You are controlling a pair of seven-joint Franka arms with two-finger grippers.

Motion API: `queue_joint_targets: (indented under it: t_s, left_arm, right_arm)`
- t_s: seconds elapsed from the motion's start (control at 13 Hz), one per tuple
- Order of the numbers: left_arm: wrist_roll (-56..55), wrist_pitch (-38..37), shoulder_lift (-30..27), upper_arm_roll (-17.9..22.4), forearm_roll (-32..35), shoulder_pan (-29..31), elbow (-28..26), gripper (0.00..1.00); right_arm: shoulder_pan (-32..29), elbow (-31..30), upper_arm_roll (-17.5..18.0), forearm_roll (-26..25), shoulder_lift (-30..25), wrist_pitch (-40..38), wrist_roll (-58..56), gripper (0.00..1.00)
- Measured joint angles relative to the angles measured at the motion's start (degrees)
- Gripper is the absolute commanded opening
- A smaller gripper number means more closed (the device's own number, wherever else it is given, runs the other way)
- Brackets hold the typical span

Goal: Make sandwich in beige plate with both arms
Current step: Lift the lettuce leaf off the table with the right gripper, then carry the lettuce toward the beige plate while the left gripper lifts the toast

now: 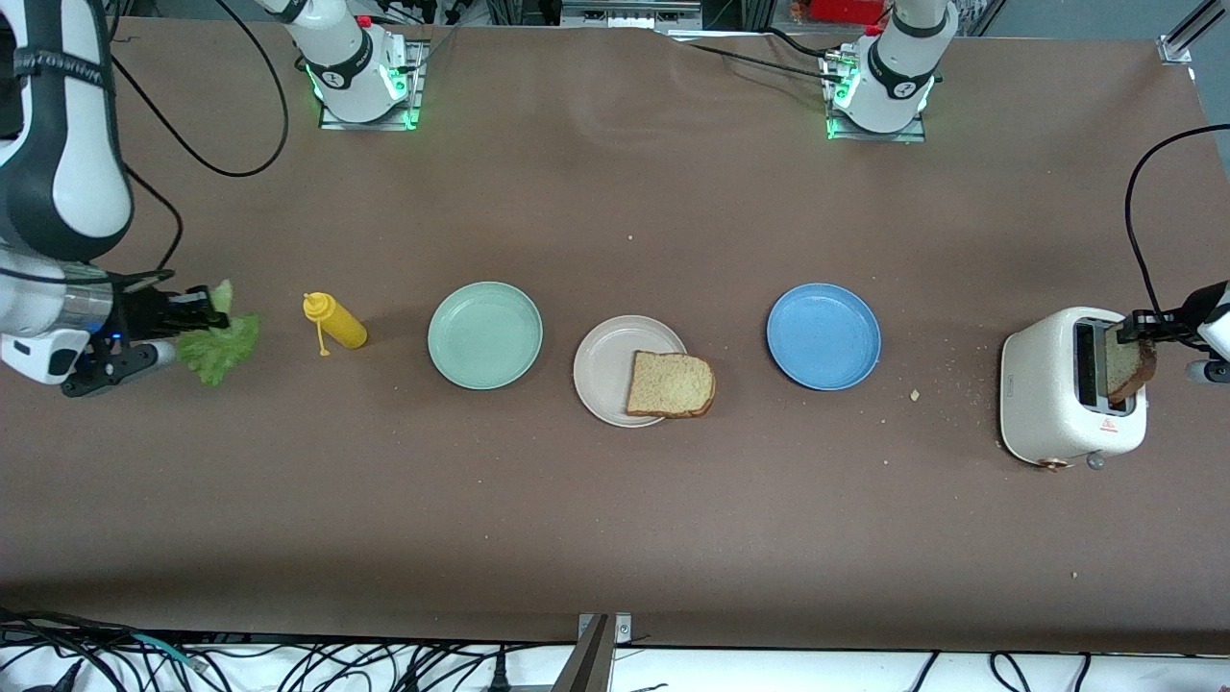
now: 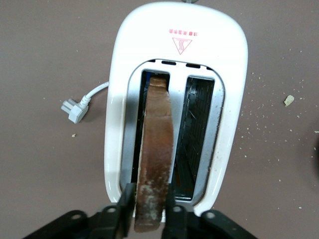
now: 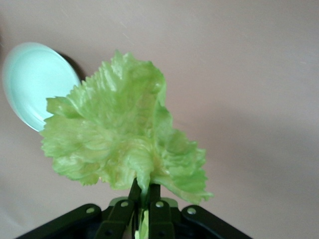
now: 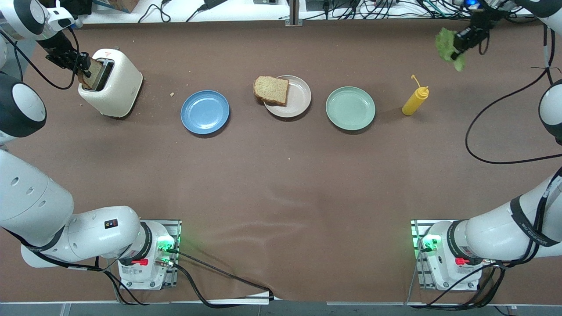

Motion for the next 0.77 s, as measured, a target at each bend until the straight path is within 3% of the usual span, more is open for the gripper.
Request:
queue_joint_targets:
  t_s: [0.23, 0.54, 0.77]
  left_arm:
    - [0.0, 0.0, -0.09, -0.2, 1.59, -0.06, 1.28, 0.0]
    - [0.0, -4.83, -0.45, -1.76, 4.3, -0.3, 7.32, 0.0]
    - [0.0, -9.86, -0.65, -2.53, 4.38, -1.11, 13.22, 0.0]
  right_arm:
    - [0.05, 0.48, 6.43, 7.17, -0.45, 0.05, 16.03, 0.0]
    - [1.71, 0.44, 15.59, 10.23, 0.37, 7.69, 37.78, 0.0]
    - [8.34, 0.29, 16.96, 13.2, 3.55, 16.94, 53.9, 0.0]
